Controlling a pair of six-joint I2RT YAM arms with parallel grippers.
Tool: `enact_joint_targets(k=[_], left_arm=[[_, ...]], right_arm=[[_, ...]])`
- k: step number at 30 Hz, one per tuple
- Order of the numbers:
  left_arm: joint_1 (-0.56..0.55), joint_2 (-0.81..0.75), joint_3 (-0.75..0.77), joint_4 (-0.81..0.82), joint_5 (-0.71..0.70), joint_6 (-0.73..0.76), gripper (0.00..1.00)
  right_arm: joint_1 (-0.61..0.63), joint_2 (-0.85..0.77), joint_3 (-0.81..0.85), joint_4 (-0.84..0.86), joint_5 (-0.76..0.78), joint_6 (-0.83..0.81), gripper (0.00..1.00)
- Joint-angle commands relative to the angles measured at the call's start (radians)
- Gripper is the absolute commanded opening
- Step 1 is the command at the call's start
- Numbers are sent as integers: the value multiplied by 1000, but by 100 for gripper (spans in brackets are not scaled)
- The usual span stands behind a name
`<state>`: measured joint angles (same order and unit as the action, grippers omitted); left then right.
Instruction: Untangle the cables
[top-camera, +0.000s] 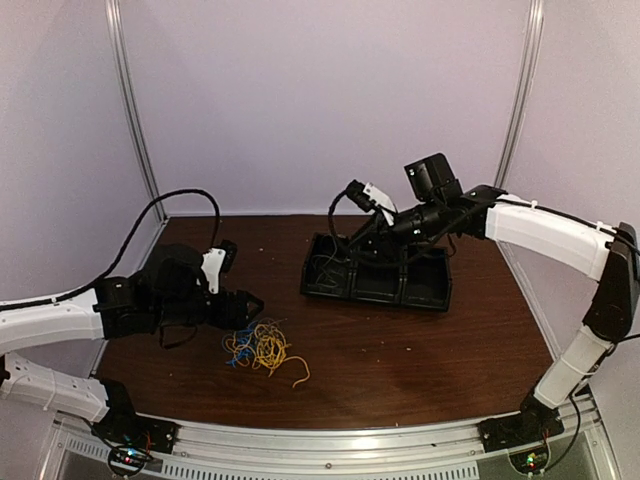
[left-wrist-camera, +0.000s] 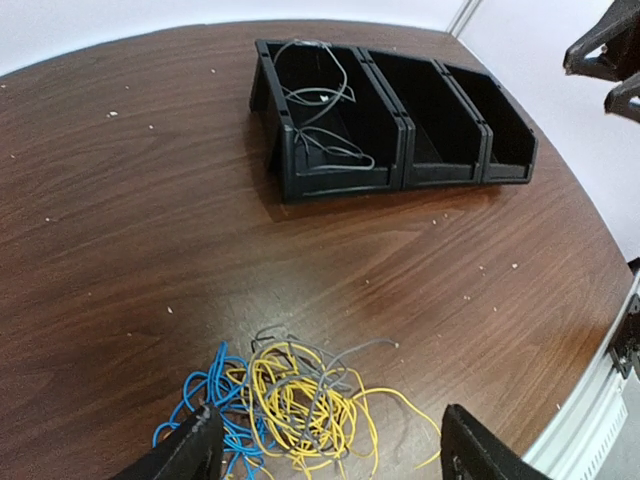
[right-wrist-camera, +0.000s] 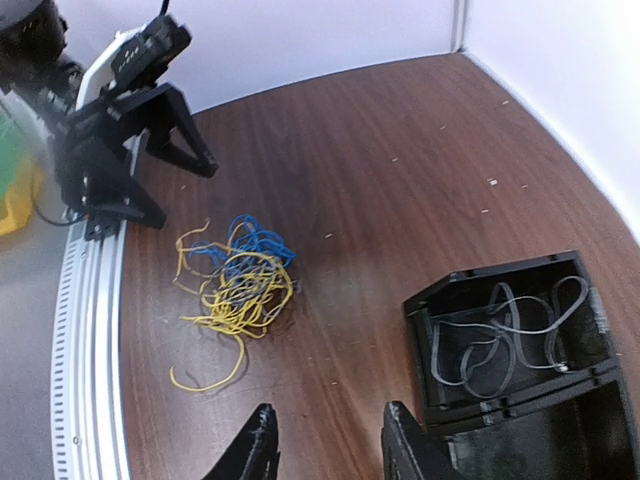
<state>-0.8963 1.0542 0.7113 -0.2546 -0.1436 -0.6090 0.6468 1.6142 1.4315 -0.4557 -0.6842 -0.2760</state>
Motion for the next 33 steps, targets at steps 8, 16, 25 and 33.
enact_joint_targets(k=[8,16,25,33], left_arm=[[19,213,73,-33,112,122,69],[53,268,32,93,159,140,63],[80,168,-93,189,198,99,62],[82,152,-115,204,194,89,62]], right_arm=[[132,149,-107,151,-120,-62,39],[212,293,-80,245,-133,-35,48],[240,445,25,352,-124,64,50],[243,485,41,402,-130,101,45]])
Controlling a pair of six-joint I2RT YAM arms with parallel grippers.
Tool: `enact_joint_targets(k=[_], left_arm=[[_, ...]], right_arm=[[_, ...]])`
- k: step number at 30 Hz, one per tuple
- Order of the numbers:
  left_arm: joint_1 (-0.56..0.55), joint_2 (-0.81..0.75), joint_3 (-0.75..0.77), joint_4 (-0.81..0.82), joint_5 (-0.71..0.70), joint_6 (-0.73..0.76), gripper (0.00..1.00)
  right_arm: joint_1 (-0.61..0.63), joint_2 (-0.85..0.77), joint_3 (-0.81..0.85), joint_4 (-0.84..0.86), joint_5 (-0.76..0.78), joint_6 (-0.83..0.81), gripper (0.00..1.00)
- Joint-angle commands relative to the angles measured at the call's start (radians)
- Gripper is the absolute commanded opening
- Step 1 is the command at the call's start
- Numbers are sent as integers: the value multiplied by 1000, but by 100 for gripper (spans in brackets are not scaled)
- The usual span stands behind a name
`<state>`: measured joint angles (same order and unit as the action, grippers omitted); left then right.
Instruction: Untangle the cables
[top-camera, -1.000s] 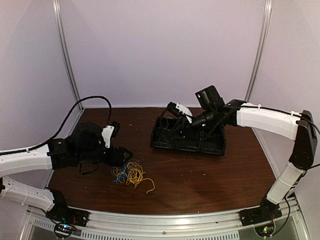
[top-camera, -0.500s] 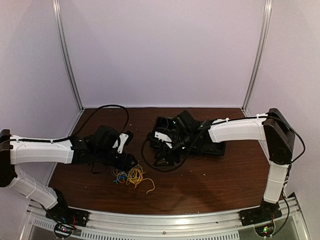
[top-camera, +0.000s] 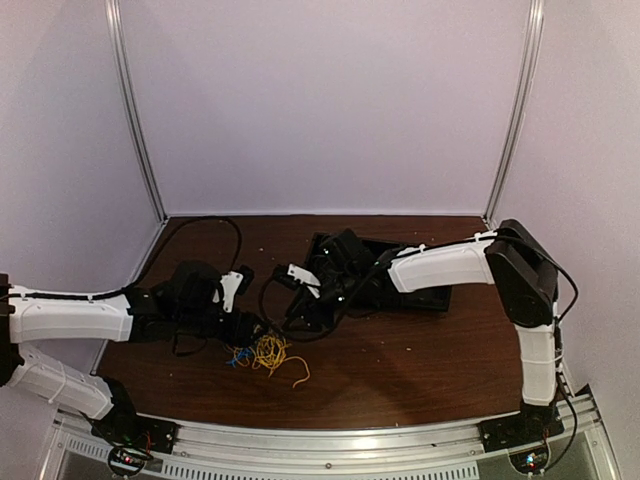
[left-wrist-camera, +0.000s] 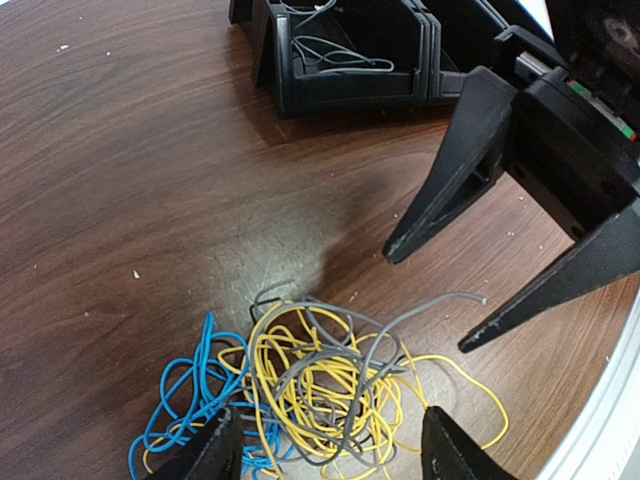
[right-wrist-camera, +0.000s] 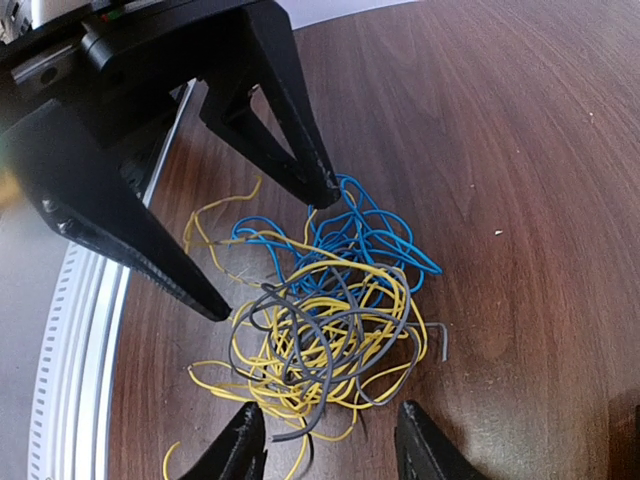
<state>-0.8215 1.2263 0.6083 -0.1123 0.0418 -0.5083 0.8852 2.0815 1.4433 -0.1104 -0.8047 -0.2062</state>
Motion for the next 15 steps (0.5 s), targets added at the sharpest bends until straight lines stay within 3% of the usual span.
enact_joint_targets(k=[1,15], left_arm=[[7,-21,-13,62,7,-12,62],[7,-25,-18,65,6,-22,62]], right_arm=[[4,20,28,60,-8,32,45],[6,20,24,107,-26,78,28]])
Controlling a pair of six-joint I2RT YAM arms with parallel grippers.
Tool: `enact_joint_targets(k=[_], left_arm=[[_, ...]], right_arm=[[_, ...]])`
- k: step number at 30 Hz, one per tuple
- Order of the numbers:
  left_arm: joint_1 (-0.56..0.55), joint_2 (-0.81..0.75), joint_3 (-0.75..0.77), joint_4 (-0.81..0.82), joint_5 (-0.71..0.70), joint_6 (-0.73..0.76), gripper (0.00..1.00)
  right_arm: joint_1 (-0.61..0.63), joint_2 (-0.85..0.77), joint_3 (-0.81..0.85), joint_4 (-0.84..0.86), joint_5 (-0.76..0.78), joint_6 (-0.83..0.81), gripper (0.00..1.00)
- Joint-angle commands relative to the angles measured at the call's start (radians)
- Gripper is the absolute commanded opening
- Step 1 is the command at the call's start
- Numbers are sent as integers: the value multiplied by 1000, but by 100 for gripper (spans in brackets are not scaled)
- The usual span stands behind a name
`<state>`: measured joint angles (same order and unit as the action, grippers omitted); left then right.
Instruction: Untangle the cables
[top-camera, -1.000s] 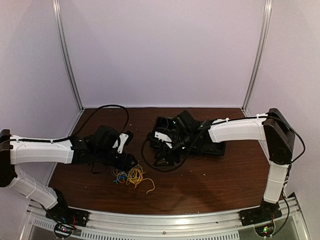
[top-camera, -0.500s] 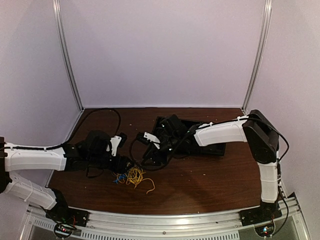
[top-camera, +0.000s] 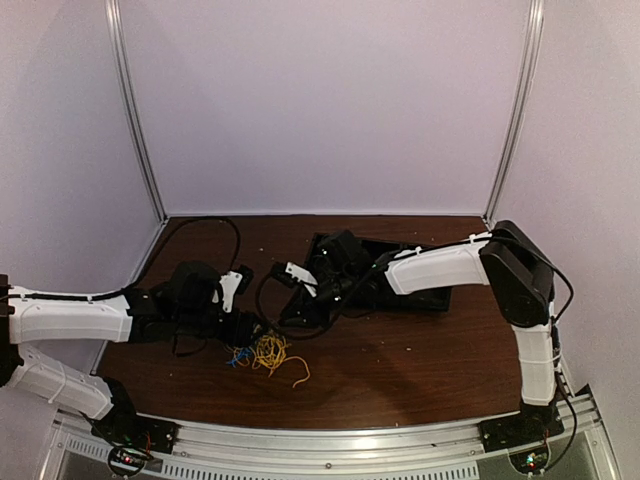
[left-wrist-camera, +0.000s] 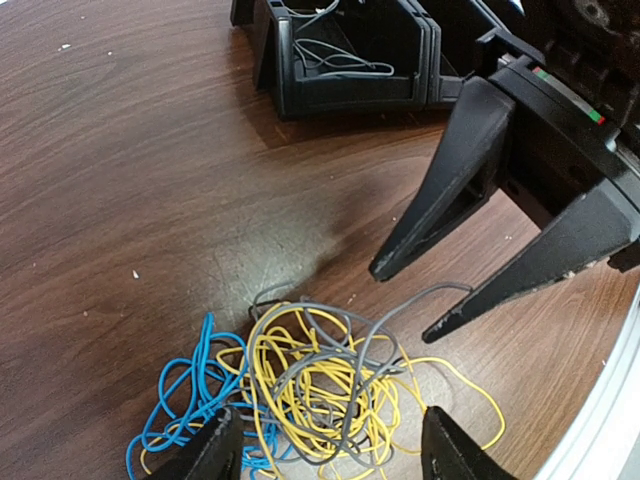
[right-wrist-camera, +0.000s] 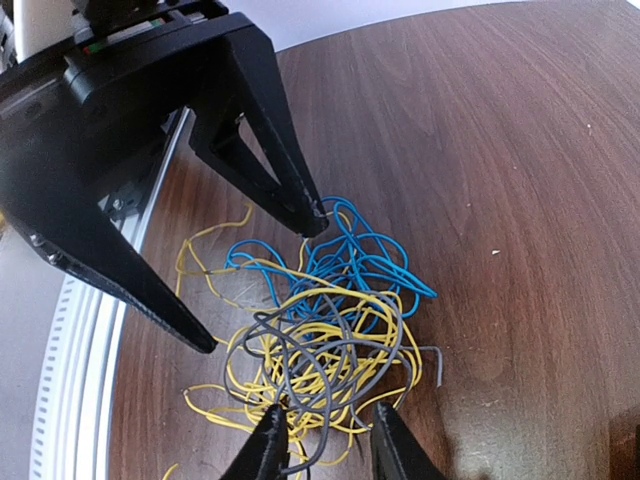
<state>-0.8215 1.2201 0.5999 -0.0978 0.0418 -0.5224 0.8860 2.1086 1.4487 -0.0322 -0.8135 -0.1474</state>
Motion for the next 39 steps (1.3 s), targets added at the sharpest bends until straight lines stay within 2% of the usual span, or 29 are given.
enact_joint_targets(k=[1,5,10,20,22,29,39], left_arm=[[7,-19,-12,50,5,-8,62],[7,-25,-21,55,1,-10,62],[7,-39,-26,71,7,-3,62],[7,-41,-4,131,62,43,66],[7,-40,7,136,57,51,65],[7,-78,29,152,20,76,49],[6,-148,30,238,13,82,50]], right_arm=[[4,-10,19,29,-19,24,27],[4,-22,23,62,-27,35,11],[6,-59,27,57,-43,32,0],[28,-202,111,-87,-42,-25,0],[30,-220,147,-122,-49,-25,0],[31,-268,281,-230,-68,-17,0],[40,-311,311,-254,-80,10,0]])
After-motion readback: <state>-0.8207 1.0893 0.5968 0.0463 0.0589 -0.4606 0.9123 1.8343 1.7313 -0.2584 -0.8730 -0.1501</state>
